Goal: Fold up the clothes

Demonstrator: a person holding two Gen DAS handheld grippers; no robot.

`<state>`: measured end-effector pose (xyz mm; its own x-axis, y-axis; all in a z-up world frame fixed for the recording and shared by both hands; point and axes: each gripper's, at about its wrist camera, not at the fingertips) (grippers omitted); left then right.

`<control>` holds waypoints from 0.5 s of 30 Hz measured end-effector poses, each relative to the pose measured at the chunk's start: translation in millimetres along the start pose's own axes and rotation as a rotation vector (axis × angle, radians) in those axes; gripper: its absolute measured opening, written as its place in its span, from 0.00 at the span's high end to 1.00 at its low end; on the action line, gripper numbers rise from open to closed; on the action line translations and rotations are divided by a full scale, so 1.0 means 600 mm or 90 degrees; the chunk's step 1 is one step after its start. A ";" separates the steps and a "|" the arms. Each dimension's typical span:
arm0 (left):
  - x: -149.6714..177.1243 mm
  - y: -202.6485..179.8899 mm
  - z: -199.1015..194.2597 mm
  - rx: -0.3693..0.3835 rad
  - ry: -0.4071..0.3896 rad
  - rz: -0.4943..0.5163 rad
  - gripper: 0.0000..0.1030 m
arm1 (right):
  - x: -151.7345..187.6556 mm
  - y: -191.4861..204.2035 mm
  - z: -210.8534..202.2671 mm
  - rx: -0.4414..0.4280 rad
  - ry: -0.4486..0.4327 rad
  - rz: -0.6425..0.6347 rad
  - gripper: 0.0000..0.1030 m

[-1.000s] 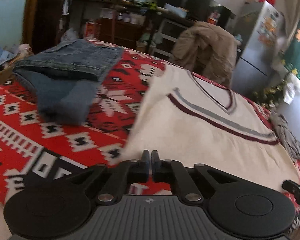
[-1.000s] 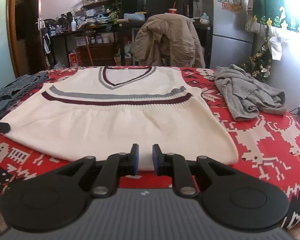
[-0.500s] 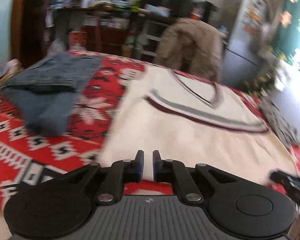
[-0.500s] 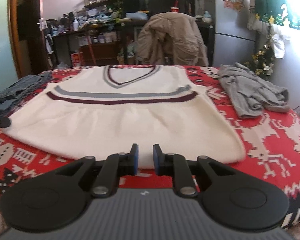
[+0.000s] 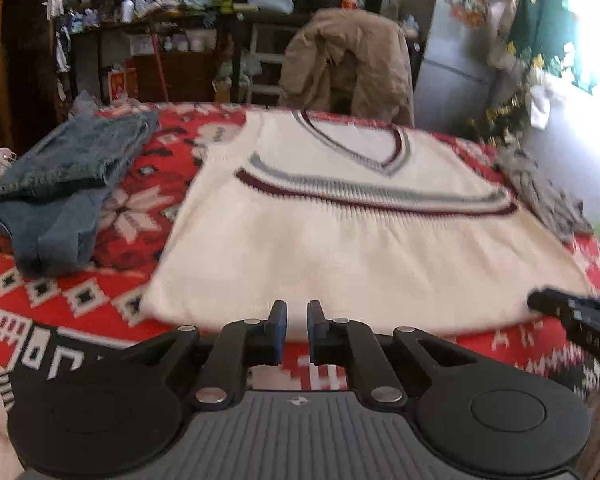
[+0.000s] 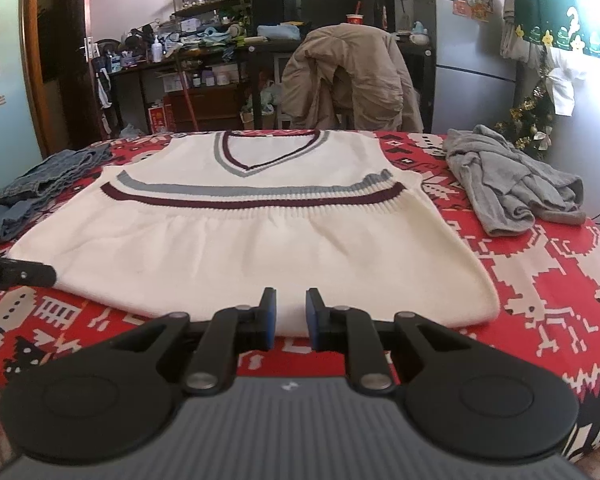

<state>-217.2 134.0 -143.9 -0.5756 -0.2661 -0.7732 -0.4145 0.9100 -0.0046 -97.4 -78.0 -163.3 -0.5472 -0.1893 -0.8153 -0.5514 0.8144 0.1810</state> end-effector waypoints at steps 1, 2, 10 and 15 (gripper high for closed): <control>-0.004 0.003 0.007 -0.002 0.001 -0.007 0.91 | 0.000 -0.001 0.000 0.001 0.000 0.001 0.83; -0.008 0.005 0.014 -0.005 0.003 -0.013 0.91 | -0.001 -0.002 0.000 0.001 0.000 0.003 0.83; -0.008 -0.017 0.014 0.008 0.047 0.049 0.91 | -0.002 0.002 -0.004 -0.010 0.002 -0.003 0.83; -0.014 -0.018 0.004 0.001 0.009 0.045 0.91 | 0.002 -0.003 -0.004 -0.011 0.010 0.011 0.82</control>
<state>-206.5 127.1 -138.9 -0.6135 -0.2062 -0.7623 -0.3720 0.9269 0.0486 -98.3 -80.9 -163.1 -0.5660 -0.1842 -0.8036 -0.5528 0.8079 0.2042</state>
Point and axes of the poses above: each gripper's, at about its wrist camera, not at the fingertips, and z roughly the way its jaws point, y to its left, x to its underside, and after that the axes turned 9 degrees about z, right-handed
